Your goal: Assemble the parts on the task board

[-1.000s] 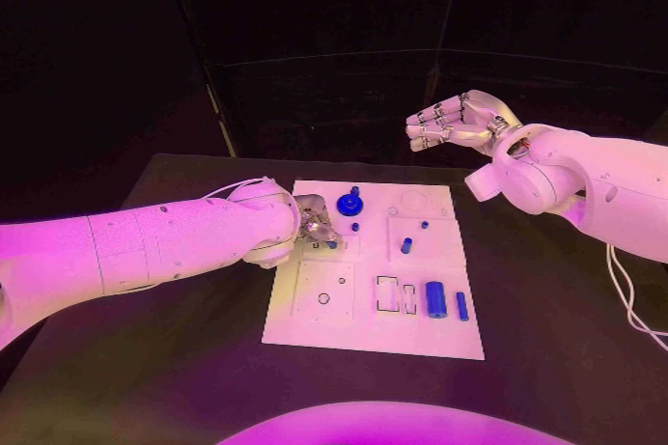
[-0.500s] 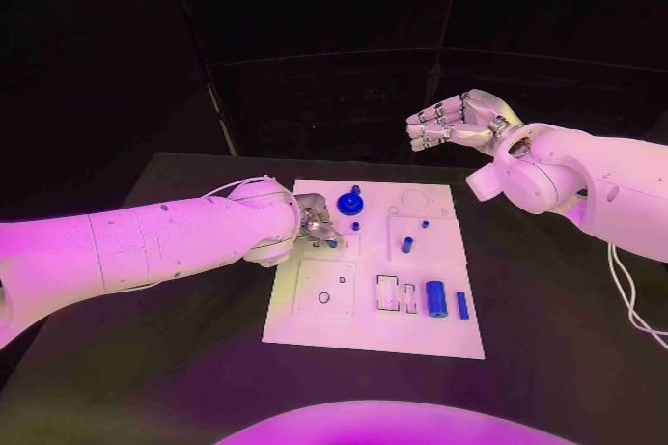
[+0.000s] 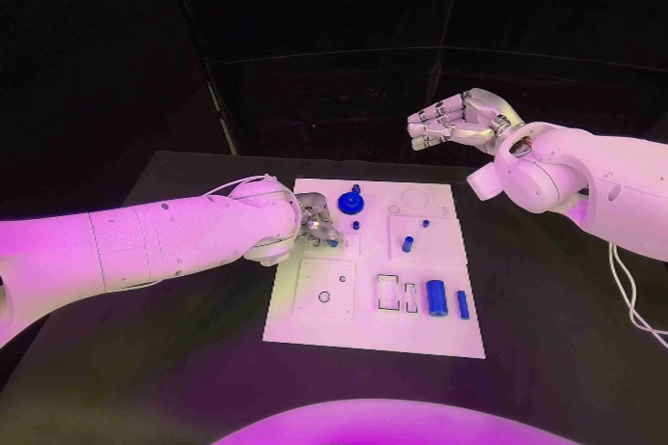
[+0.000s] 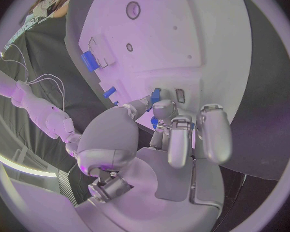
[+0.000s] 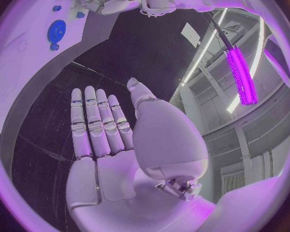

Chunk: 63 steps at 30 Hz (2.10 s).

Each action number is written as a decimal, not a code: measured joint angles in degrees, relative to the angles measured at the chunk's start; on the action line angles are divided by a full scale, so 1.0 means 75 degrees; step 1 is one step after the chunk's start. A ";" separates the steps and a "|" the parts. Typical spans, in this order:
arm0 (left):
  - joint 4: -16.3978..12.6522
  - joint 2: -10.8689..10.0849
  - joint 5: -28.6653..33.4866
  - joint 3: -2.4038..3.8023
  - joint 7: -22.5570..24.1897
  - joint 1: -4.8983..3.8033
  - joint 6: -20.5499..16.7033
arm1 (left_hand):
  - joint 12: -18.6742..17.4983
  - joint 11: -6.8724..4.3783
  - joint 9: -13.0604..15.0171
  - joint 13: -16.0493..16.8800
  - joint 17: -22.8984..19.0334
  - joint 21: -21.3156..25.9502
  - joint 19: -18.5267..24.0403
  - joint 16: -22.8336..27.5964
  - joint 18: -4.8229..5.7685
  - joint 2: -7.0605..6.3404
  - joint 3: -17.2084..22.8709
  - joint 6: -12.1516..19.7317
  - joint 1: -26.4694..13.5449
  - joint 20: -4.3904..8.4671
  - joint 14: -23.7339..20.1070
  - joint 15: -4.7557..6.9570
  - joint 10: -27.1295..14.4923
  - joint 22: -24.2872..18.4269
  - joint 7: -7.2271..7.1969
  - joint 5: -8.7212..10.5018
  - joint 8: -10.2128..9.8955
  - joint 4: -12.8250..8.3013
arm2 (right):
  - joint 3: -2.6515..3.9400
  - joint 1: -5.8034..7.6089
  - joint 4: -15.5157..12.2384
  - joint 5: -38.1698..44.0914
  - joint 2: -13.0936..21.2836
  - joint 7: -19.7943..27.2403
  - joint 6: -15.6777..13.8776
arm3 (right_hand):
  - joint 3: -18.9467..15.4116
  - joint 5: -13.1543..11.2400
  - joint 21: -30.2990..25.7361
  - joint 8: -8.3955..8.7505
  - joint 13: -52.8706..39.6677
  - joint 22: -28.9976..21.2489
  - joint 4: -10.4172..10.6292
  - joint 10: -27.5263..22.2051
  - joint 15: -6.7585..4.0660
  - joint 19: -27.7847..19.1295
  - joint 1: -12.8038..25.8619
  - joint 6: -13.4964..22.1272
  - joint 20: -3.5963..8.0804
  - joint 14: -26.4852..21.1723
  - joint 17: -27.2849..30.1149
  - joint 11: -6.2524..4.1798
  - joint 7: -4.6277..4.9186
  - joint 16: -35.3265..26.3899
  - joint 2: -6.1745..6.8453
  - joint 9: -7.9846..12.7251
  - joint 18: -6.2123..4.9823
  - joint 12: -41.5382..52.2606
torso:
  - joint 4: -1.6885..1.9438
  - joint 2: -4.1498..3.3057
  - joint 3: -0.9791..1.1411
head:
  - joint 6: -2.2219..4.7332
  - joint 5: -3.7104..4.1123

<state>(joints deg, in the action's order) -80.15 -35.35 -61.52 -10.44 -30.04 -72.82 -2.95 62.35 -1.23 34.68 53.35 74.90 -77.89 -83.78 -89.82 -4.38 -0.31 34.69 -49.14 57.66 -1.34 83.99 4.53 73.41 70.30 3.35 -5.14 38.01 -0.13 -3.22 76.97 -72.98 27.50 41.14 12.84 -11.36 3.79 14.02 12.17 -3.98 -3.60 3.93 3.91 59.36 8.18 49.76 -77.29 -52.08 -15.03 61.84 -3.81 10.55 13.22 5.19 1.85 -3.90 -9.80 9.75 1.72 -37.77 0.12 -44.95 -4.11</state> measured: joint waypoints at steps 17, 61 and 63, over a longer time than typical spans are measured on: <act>0.0058 0.0027 -0.0002 -0.0004 -0.0006 0.0002 0.0042 | 0.0033 -0.0055 -0.0121 -0.0018 0.0000 -0.0064 -0.0028 0.0000 0.0000 -0.0300 0.0085 -0.0170 -0.0356 0.0028 0.0023 0.0078 0.0055 0.0129 -0.0183 0.0001 0.0029 -0.0481 | 0.0000 0.0000 -0.0008 0.0005 0.0007 0.0000 0.0000 | -0.0021 0.0000 0.0000 0.0000 0.0000 0.0000 -0.0021 0.0000 0.0000 0.0029 0.0000 0.0000 0.0028 0.0000 0.0000 0.0000 0.0000 0.0000 0.0000 0.0000 0.0000 0.0000 | -0.0001 -0.0001 0.0004 | -0.0001 0.0011; 0.0175 0.0091 0.0013 -0.0014 -0.0059 0.0015 0.0129 | 0.0177 -0.0082 -0.0226 -0.0032 0.0000 -0.0090 -0.0054 0.0000 0.0000 -0.0372 -0.0918 -0.0291 -0.0903 0.0054 -0.0005 0.0105 0.0080 0.0212 -0.0200 -0.0002 0.0150 0.0207 | 0.0000 0.0000 -0.0072 0.0008 0.0101 0.0003 -0.0001 | -0.0040 0.0000 0.0000 0.0000 0.0000 0.0001 -0.0001 0.0000 0.0000 0.0048 -0.0001 0.0000 0.0008 0.0000 -0.0001 0.0000 0.0000 0.0000 0.0001 0.0000 0.0000 0.0000 | -0.0013 -0.0001 -0.0005 | -0.0032 0.0028; 0.0186 0.0094 0.0014 -0.0014 -0.0059 0.0015 0.0134 | 0.0177 -0.0082 -0.0233 -0.0032 0.0000 -0.0090 -0.0054 0.0000 0.0000 -0.0372 -0.0969 -0.0291 -0.0903 0.0054 -0.0005 0.0105 0.0080 0.0233 -0.0200 -0.0002 0.0150 0.0233 | 0.0000 0.0000 -0.0073 0.0008 0.0101 0.0003 -0.0002 | -0.0040 0.0000 0.0000 0.0000 0.0000 0.0001 -0.0001 0.0000 0.0000 0.0047 -0.0001 0.0000 0.0008 0.0000 -0.0001 0.0000 0.0000 0.0000 0.0000 0.0000 0.0000 0.0030 | -0.0013 -0.0001 -0.0004 | -0.0037 0.0044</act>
<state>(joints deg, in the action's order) -78.76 -34.65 -61.41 -10.55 -30.48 -72.71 -1.94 63.68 -1.85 32.94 53.11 74.90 -78.56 -84.18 -89.82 -4.38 -3.10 27.42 -51.33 50.89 -0.94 83.95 5.32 74.02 72.05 1.85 -5.16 39.14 1.62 -3.22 76.97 -73.53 27.56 41.90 12.86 -11.38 3.49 14.02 12.17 -3.98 -3.60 3.94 3.90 59.36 8.18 50.11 -77.29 -52.08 -14.97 61.84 -3.82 10.55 13.22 5.19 1.86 -3.90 -9.80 9.98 1.63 -37.78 0.09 -45.22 -3.78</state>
